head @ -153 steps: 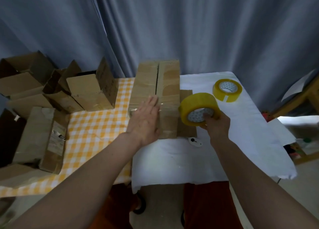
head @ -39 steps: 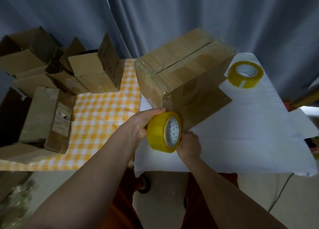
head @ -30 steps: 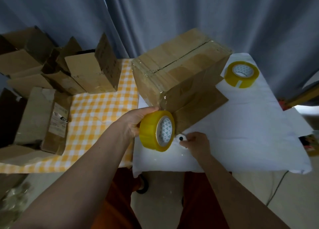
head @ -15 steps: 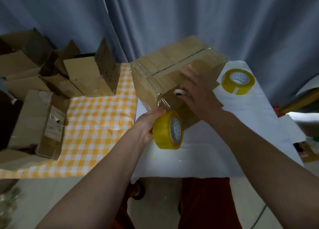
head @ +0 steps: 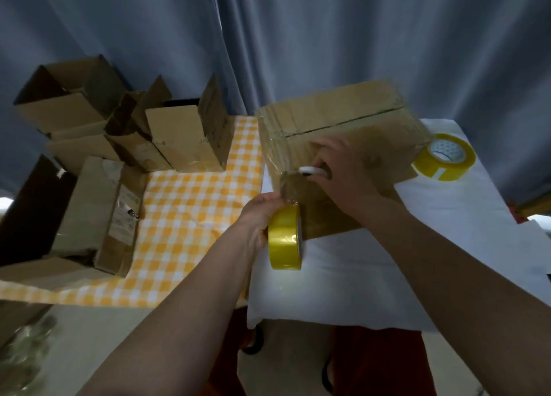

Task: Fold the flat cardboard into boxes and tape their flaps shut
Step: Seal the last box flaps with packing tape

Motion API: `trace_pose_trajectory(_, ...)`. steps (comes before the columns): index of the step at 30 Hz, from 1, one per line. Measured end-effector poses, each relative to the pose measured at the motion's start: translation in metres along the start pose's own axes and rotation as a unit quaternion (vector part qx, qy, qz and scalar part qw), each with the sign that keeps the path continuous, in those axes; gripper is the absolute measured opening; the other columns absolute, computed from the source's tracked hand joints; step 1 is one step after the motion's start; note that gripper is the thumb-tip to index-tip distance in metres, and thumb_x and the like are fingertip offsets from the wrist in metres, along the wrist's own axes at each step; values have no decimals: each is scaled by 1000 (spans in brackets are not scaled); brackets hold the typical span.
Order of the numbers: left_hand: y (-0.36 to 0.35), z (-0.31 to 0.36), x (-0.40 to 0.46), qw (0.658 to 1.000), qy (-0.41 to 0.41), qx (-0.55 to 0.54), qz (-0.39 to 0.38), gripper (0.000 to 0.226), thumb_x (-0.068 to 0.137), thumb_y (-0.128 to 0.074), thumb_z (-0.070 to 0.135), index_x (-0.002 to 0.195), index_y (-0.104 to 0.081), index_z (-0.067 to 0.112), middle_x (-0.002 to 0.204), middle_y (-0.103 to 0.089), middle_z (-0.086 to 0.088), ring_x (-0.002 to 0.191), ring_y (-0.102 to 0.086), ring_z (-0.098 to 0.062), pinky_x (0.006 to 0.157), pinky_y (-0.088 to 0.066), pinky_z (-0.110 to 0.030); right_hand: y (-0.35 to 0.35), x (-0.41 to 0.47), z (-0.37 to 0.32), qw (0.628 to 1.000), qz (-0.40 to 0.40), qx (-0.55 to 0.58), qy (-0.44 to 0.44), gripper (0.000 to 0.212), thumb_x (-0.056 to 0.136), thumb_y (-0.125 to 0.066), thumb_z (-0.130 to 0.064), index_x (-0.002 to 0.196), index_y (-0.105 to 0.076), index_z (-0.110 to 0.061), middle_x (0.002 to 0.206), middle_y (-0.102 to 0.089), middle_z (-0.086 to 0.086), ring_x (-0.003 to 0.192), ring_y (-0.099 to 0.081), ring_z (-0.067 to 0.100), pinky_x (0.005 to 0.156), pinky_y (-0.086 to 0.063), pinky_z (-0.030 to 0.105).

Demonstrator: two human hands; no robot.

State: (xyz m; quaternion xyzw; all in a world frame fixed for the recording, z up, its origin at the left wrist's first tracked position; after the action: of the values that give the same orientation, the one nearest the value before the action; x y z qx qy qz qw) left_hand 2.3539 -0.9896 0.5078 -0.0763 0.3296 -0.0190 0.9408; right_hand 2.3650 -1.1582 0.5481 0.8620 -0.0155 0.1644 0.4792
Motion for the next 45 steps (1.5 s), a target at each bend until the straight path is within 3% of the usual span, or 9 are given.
trace_pose_trajectory(6,-3,-12,1,999,25,-27,18,37,86,-66,5,120,-58,-6,105,-63,-24,78,-62,-31,79,-54,-42,6,-10,-30,978,-1,-117,172,10,88,-59,-2,91,-67,1,91,-63,18,87,-58,33,75,-43,34)
trace_pose_trajectory(10,-4,-12,2,998,31,-54,14,22,83,-70,5,103,-64,0,113,-64,-26,93,-64,-37,90,-53,-49,-3,-20,-31,963,-69,-154,210,24,95,-46,-7,115,-60,-5,116,-57,12,105,-54,26,84,-48,33)
trace_pose_trajectory(16,-2,-10,2,998,41,-36,11,37,79,-76,14,109,-63,-3,109,-66,-24,90,-65,-35,91,-53,-49,-10,-28,-17,978,-73,-144,132,23,88,-60,-5,110,-64,1,98,-56,21,88,-54,32,68,-50,42)
trace_pose_trajectory(22,-1,-10,2,998,47,-42,11,37,84,-71,8,115,-60,-9,113,-65,-27,100,-65,-38,93,-52,-50,-26,-21,-24,980,-79,-127,135,21,98,-42,-15,109,-59,-8,107,-53,8,97,-48,24,76,-38,30)
trace_pose_trajectory(27,4,-1,4,999,39,-2,10,34,80,-74,9,107,-63,-8,94,-67,-22,73,-65,-29,73,-56,-41,-16,-25,-20,973,-77,-182,123,15,89,-56,-1,101,-64,0,103,-54,20,92,-53,31,67,-41,32)
trace_pose_trajectory(31,9,-6,4,999,46,19,10,25,79,-75,10,97,-65,-5,78,-69,-16,63,-66,-25,61,-57,-33,-4,-17,-3,990,-66,-122,25,23,92,-44,0,106,-61,-6,105,-48,14,95,-47,32,77,-42,38)
trace_pose_trajectory(37,7,-25,-1,998,64,10,-1,22,83,-70,8,103,-65,0,91,-66,-20,75,-64,-29,70,-56,-37,-15,-29,0,994,-84,-53,46,21,92,-50,-6,106,-66,-8,101,-50,13,87,-48,24,71,-37,31)
trace_pose_trajectory(42,9,-32,-9,999,1,29,-32,8,89,-64,10,82,-63,14,76,-65,-6,61,-58,-17,58,-47,-29,-31,-50,38,956,-47,156,-244,18,84,-67,-15,98,-55,-14,88,-54,-2,80,-51,14,66,-40,27)
trace_pose_trajectory(45,12,-39,-16,998,-23,37,-44,10,93,-60,13,83,-62,16,83,-68,-3,58,-53,-14,48,-37,-25,-49,-90,68,923,-84,124,-355,22,83,-69,-21,80,-48,-13,71,-45,-4,73,-47,18,55,-34,25)
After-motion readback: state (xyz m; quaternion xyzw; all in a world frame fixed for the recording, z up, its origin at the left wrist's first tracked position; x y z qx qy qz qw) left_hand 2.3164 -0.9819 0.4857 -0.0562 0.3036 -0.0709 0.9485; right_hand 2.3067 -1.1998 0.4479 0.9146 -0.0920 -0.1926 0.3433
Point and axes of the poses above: each hand's wrist, its own x-axis towards the middle knuckle, its own y-axis out of the back of the hand, z = x × y, the point moved 1 cm from there along x, towards the middle knuckle
